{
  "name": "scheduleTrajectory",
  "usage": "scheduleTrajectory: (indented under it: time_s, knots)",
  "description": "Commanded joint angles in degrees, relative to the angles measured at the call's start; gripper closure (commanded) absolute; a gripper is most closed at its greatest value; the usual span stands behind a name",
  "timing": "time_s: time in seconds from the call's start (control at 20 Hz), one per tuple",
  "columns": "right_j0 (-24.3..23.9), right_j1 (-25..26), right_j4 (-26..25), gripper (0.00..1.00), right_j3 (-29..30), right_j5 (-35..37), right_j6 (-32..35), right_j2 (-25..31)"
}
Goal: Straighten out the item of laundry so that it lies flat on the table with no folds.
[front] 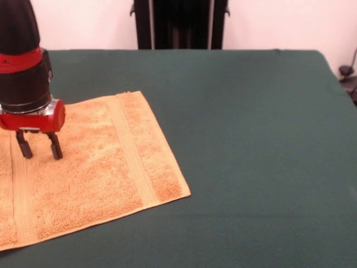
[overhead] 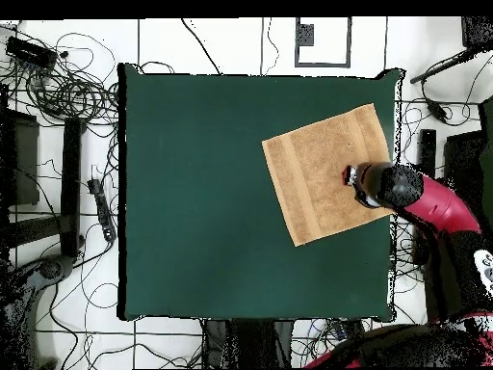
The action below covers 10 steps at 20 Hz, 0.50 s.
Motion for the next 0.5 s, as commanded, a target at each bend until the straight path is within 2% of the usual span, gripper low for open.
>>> scheduleTrajectory:
  time_s: [0.05, 0.5]
  knots:
    - [3.74, -1.02, -3.28, 0.00, 15.69, -4.51, 5.80, 0.78]
    - [2.21, -2.92, -5.26, 0.00, 23.20, -10.56, 6.25, 1.05]
